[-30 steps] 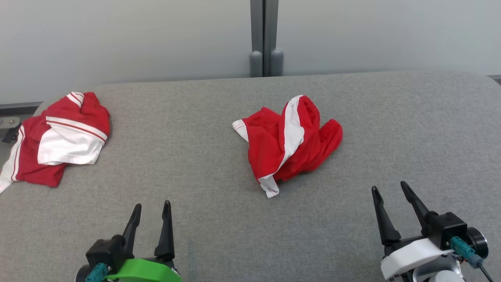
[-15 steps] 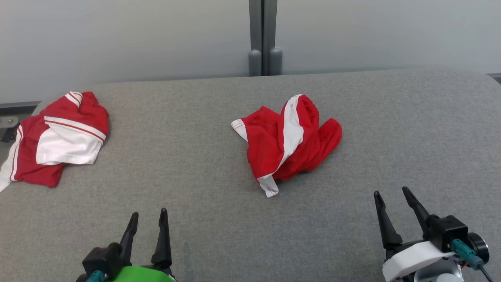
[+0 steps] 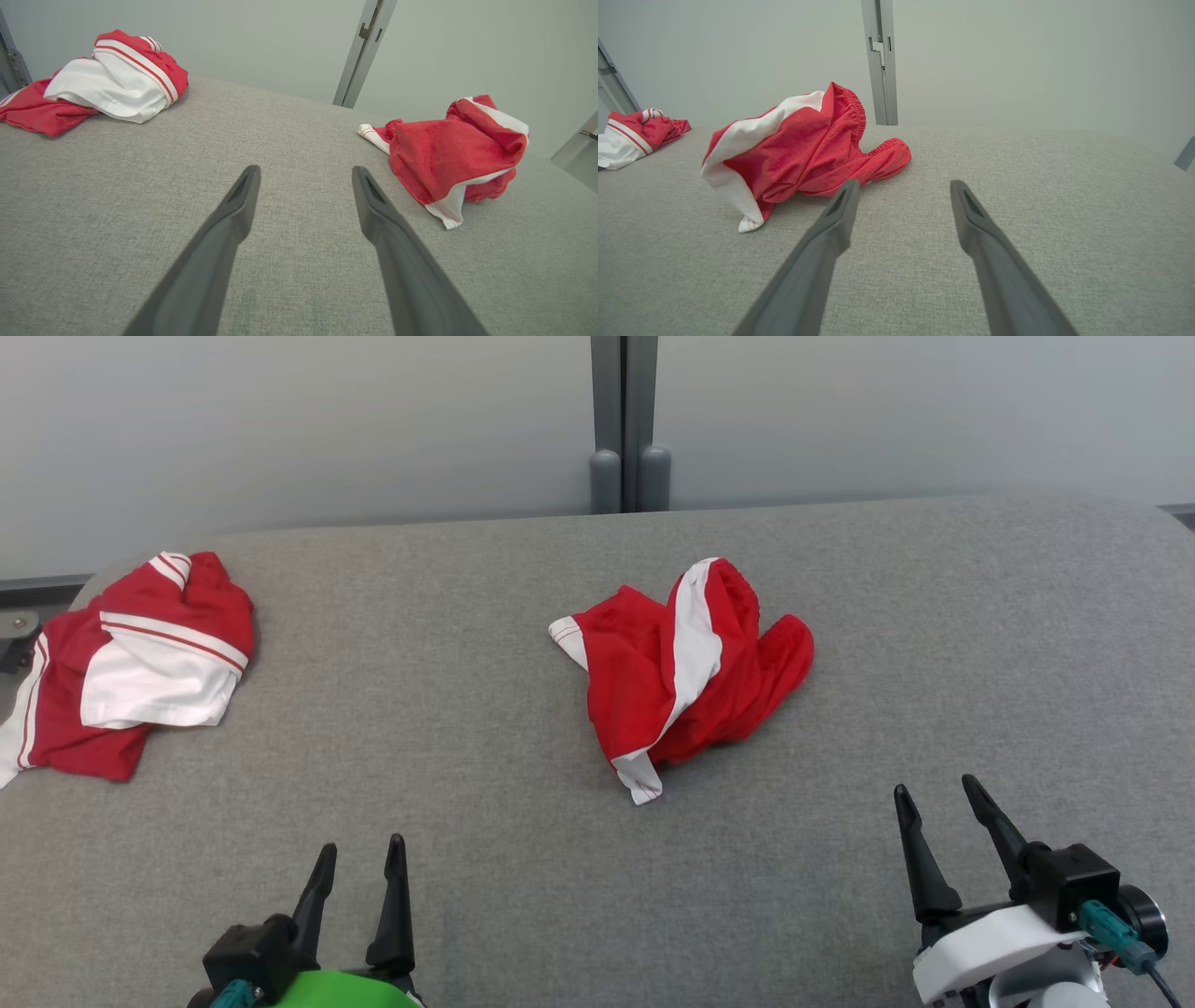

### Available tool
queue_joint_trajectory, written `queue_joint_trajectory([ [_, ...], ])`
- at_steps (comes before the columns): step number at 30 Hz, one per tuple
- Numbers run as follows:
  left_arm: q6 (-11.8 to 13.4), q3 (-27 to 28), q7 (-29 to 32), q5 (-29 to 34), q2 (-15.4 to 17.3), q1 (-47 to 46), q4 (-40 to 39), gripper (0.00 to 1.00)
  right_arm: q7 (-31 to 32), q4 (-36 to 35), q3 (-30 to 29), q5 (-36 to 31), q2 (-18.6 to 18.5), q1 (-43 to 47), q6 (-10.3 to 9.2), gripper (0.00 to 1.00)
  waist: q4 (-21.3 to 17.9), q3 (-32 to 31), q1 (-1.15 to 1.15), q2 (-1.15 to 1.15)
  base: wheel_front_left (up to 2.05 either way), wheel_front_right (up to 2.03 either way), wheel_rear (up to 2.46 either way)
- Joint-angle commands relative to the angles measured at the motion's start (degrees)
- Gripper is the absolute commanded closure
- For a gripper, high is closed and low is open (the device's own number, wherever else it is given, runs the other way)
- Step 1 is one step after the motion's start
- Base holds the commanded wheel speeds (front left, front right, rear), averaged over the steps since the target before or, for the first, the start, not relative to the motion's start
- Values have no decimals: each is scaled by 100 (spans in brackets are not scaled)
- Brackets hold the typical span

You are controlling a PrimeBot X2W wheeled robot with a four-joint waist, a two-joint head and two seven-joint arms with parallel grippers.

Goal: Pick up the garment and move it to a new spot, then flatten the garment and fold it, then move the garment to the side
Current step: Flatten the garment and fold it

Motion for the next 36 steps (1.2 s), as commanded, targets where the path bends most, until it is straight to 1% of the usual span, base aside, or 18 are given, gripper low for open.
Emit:
queue_joint_trajectory([
  [1,-30,2,-5,-17,2,-84,15,0,-4,-18,-2,24,-21,-63,-8,0,-11,24,0,0,0,0,0],
  [10,-44,-195,-5,34,3,-319,42,0,-4,-108,36,-15,-21,-222,-8,0,-162,293,0,0,0,0,0],
  [14,-40,-488,-5,92,3,-585,128,0,-4,-160,64,12,-20,-341,-8,0,-337,506,0,0,0,0,0],
  [18,-43,-962,-5,105,4,-944,339,0,-4,-190,84,-18,-21,-484,-8,0,-554,742,0,0,0,0,0],
  [21,-44,-1386,-5,93,10,-1291,593,0,-4,-197,69,20,-20,-589,-8,0,-747,941,0,0,0,0,0],
  [28,-45,-2077,-5,96,27,-1972,1317,0,-4,-230,92,97,-20,-808,-8,0,-1209,1385,0,0,0,0,0],
  [33,-45,-2258,-5,39,79,-2348,1796,0,-4,-246,108,196,-19,-891,-8,0,-1441,1601,0,0,0,0,0],
  [36,-45,-2215,-4,11,90,-2499,2044,0,-4,-246,116,235,-19,-917,-8,0,-1523,1669,0,0,0,0,0],
])
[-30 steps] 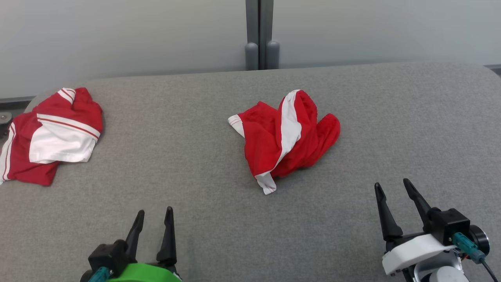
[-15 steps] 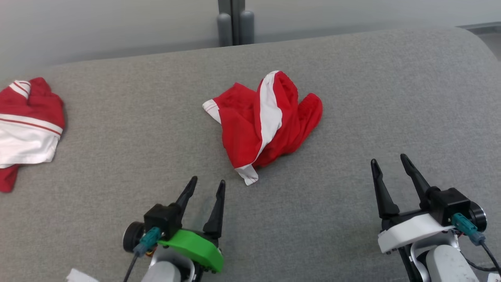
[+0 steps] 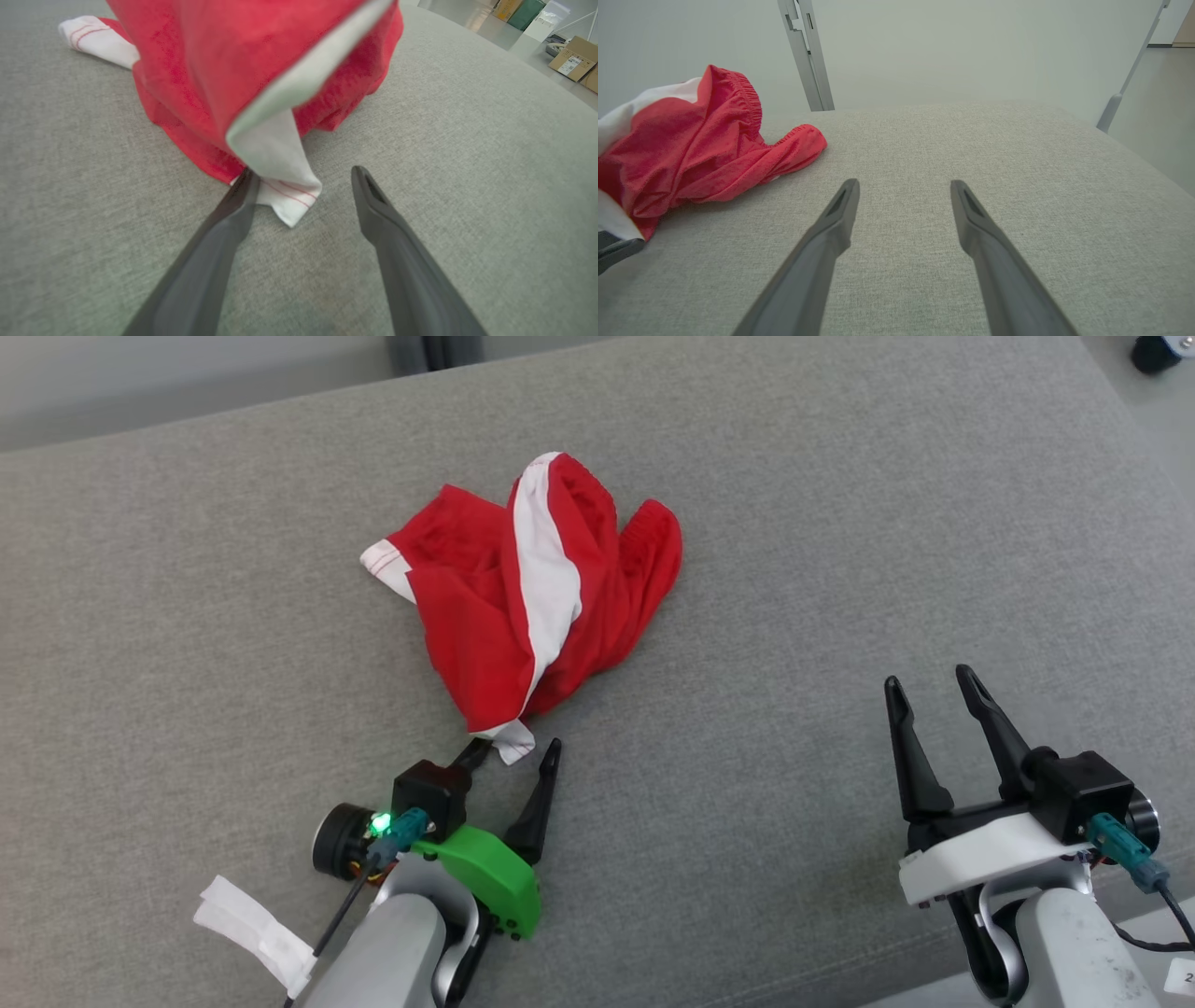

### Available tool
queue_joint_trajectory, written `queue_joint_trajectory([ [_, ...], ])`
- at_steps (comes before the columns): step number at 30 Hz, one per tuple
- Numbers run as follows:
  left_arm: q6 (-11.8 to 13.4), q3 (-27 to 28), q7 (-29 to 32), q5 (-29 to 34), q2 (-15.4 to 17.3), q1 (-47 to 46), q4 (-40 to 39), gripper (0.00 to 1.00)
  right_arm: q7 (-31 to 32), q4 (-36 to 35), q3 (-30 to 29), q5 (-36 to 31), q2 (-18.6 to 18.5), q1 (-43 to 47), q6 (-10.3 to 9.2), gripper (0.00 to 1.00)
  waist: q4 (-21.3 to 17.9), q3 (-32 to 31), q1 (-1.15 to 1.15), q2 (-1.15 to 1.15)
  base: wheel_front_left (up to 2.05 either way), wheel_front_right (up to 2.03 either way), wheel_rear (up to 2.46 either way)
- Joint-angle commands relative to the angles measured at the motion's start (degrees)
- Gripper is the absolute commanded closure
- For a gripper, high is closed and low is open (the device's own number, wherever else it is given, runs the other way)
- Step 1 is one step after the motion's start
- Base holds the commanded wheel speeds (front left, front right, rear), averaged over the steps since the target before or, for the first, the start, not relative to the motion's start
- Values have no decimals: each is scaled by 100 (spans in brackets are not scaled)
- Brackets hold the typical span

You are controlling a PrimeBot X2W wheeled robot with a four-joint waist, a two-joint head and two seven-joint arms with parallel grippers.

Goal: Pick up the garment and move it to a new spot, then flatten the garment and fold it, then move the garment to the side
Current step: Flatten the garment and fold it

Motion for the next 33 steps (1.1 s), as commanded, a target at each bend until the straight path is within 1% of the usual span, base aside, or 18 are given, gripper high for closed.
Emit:
queue_joint_trajectory([
  [1,-14,54,-4,6,62,-140,154,0,-4,-17,-5,47,-16,-61,-8,0,-240,232,0,0,0,0,0],
  [2,-14,70,-1,41,68,-182,270,1,-4,-19,-5,55,-15,-57,-8,0,-252,240,0,0,0,0,0],
  [3,-12,85,4,61,73,-212,348,23,-4,-21,-8,56,-15,-51,-8,0,-257,246,0,0,0,0,0],
  [4,-9,119,10,73,76,-232,430,56,-4,-22,-14,66,-16,-44,-8,0,-258,249,0,0,0,0,0],
  [6,-9,151,16,74,73,-244,502,100,-4,-12,-34,70,-16,-37,-8,0,-238,232,0,0,0,0,0],
  [11,-10,253,14,127,72,-91,371,100,-4,17,-77,31,-18,33,-8,0,-78,84,0,0,0,0,0],
  [15,-9,339,1,201,164,115,113,100,-4,39,-71,-1,-18,114,-8,0,113,-131,0,0,0,0,0],
  [19,26,515,-3,349,365,412,-239,100,-4,64,-73,-11,-19,196,-8,0,310,-381,0,0,0,0,0],
  [25,170,969,-2,540,850,710,-666,100,-4,80,-109,-53,-18,305,-8,0,552,-615,0,0,0,0,0],
  [29,252,1208,-2,615,1090,710,-654,100,-4,67,-116,-78,-18,334,-8,0,642,-628,0,0,0,0,0],
  [33,330,1413,-3,658,1145,571,-504,100,-4,81,-105,-126,-18,323,-8,0,687,-592,0,0,0,0,0],
])
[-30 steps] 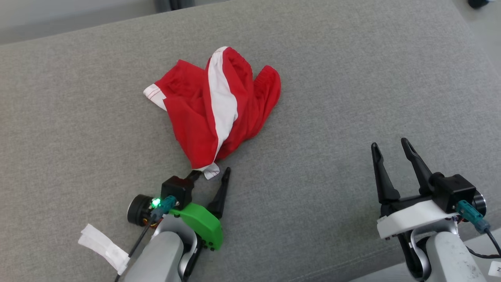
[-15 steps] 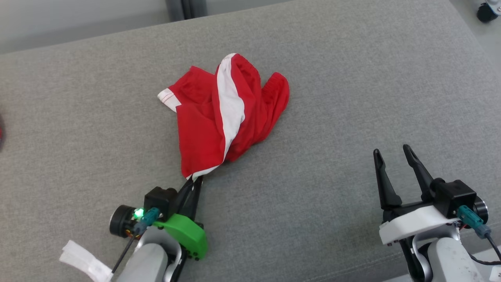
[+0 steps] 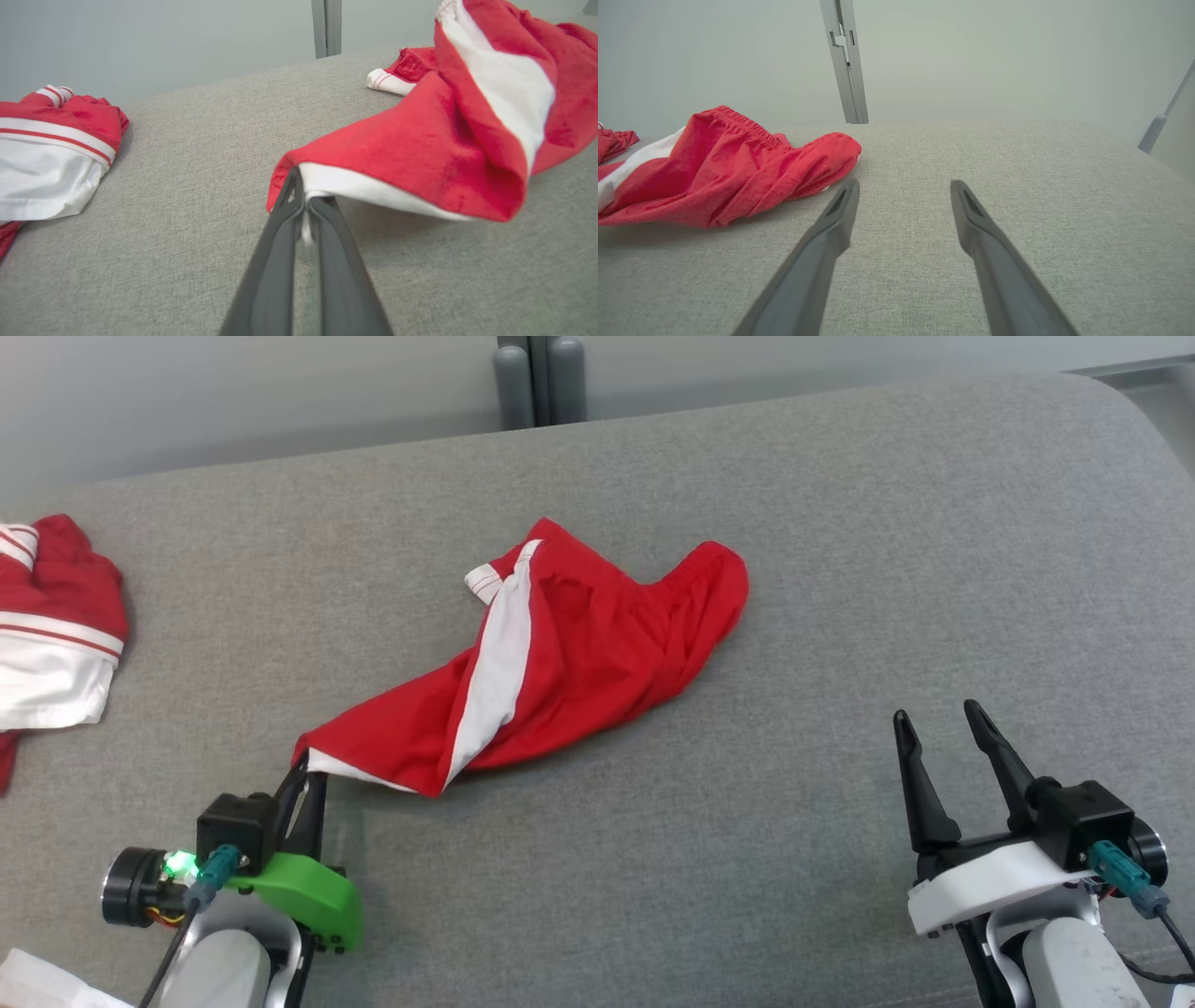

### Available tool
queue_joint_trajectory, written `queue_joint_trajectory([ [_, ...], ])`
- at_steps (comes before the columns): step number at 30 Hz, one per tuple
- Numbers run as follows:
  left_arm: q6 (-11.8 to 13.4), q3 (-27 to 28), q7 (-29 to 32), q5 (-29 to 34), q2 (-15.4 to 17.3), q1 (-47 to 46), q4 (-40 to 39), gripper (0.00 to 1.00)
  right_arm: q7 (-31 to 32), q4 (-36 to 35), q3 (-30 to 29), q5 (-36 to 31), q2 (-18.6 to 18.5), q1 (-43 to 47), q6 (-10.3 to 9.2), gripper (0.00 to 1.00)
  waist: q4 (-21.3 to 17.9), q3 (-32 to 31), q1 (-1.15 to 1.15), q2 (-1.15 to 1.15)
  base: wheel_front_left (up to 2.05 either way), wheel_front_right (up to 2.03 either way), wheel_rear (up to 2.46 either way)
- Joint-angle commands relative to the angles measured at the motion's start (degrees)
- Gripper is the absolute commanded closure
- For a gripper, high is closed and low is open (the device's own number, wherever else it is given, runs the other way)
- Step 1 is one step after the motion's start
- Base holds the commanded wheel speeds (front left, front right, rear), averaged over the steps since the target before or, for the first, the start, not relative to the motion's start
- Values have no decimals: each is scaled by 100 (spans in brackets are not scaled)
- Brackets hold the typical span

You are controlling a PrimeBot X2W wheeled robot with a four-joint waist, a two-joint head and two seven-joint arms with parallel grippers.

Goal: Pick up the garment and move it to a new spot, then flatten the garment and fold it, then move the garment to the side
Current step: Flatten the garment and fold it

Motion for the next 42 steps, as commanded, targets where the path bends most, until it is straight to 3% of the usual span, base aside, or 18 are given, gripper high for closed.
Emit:
queue_joint_trajectory([
  [1,49,69,-1,18,8,-81,45,100,-4,17,-1,-37,-21,41,-8,0,25,7,0,0,0,0,0],
  [3,92,172,-2,8,-55,-79,67,76,-4,16,-3,-45,-21,35,-8,0,31,13,0,0,0,0,0],
  [4,96,240,-2,4,-76,-57,56,46,-4,17,-10,-49,-21,36,-8,0,35,10,0,0,0,0,0],
  [5,98,290,-2,-9,-96,-22,51,0,-4,23,-16,-52,-21,39,-8,0,40,5,0,0,0,0,0],
  [20,11,1038,-2,144,-519,685,-601,0,-4,53,-80,-102,-21,186,-8,0,231,-362,0,0,0,0,0],
  [29,-122,1070,-2,234,-947,1016,-1125,0,-4,-6,-60,-216,-21,144,-8,0,456,-470,0,0,0,0,0],
  [37,-173,891,-1,118,-1120,898,-1442,0,-4,70,250,-803,-20,-773,-8,0,946,-183,0,0,0,0,0],
  [42,-119,668,-2,-96,-1146,796,-1560,0,29,797,707,-1274,-23,-1880,-8,0,1347,38,0,0,0,0,0],
])
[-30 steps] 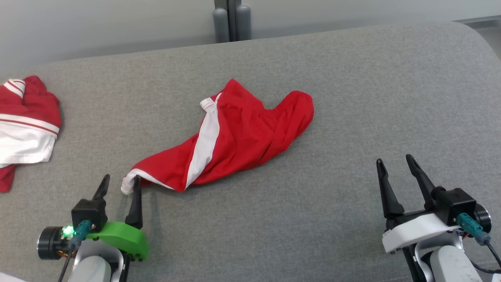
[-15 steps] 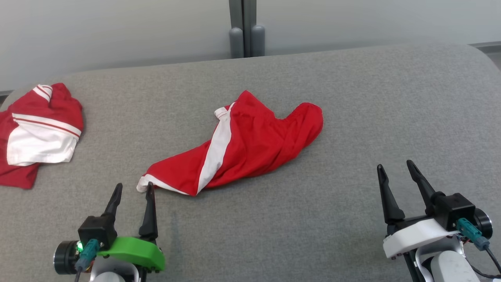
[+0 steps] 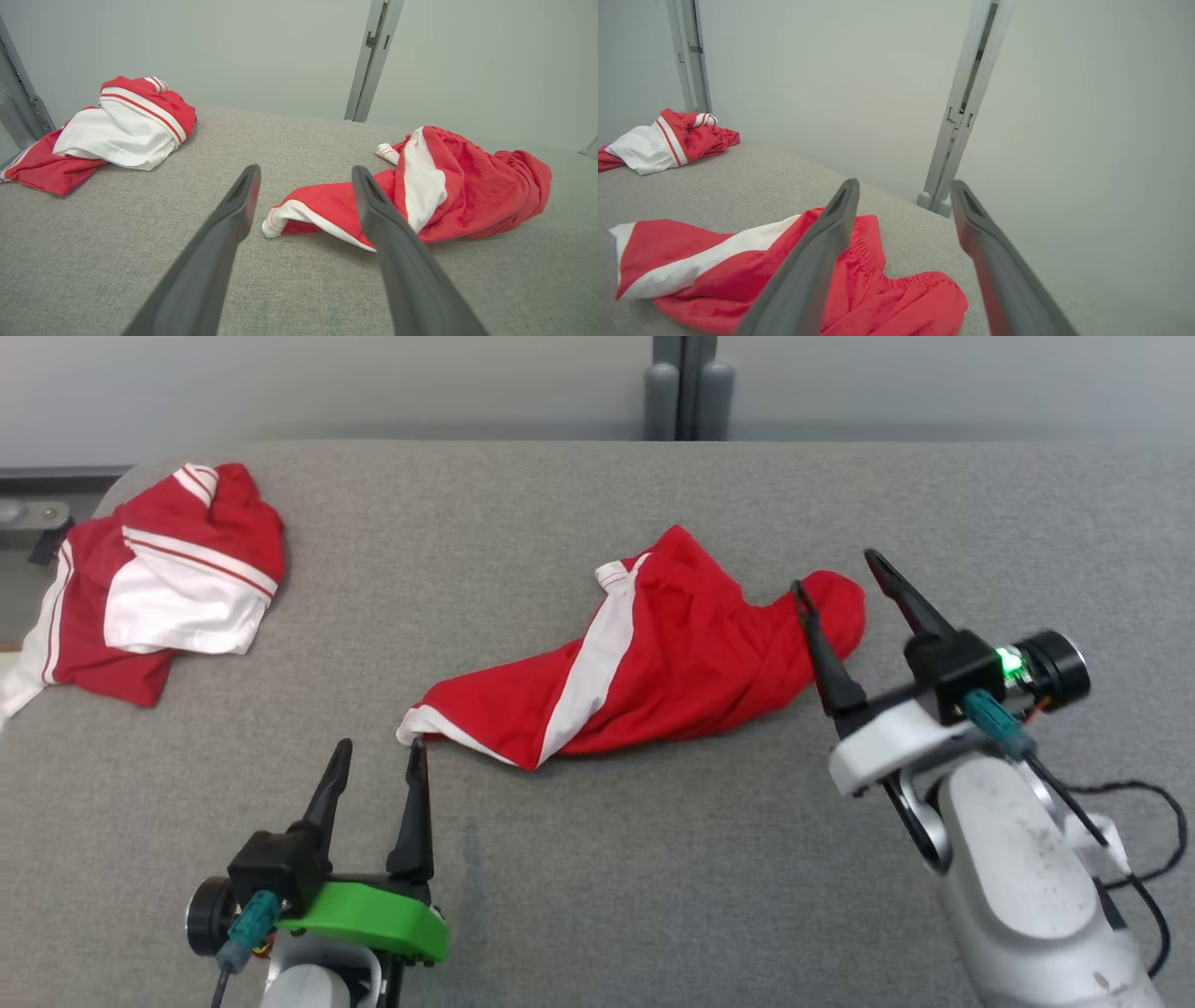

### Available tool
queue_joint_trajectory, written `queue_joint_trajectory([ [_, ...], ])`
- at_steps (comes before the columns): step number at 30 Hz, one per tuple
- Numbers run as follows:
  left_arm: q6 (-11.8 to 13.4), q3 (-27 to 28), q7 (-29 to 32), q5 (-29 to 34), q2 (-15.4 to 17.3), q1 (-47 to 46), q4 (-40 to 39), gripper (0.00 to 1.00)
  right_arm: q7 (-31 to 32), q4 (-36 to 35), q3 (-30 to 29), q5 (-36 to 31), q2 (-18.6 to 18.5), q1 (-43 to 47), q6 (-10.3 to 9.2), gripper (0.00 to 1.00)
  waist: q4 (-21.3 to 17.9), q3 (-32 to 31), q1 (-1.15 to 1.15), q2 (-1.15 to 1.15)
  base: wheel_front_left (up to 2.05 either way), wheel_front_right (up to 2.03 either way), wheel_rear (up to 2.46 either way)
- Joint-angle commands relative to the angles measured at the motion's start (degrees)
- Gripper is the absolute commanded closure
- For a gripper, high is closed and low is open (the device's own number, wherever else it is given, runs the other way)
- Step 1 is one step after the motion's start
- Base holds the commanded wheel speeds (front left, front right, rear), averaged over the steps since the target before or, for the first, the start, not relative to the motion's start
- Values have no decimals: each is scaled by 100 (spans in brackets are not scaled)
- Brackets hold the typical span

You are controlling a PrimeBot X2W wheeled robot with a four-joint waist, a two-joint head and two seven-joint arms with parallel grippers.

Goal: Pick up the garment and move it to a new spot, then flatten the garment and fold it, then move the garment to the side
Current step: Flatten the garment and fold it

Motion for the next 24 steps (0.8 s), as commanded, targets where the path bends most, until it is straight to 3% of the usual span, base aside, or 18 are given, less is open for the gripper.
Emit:
queue_joint_trajectory([
  [1,65,-60,-2,-137,-1,-131,-59,0,103,261,148,-82,-23,-400,-8,0,381,282,0,0,0,0,0],
  [6,196,-315,-3,-354,-3,-159,-140,0,892,1294,776,98,-150,-1601,-8,0,721,484,0,0,0,0,0],
  [13,353,-619,-3,-630,-2,-245,-197,0,2506,2411,1813,1092,-492,-2930,-8,0,1140,663,0,0,0,0,0],
  [19,428,-780,-3,-804,-1,-287,-227,0,3591,2773,2663,1941,-909,-3515,-8,0,1380,740,0,0,0,0,0],
  [24,466,-837,-2,-859,-3,-290,-254,0,4033,2863,3144,2464,-1238,-3615,-8,0,1478,826,0,0,0,0,0],
])
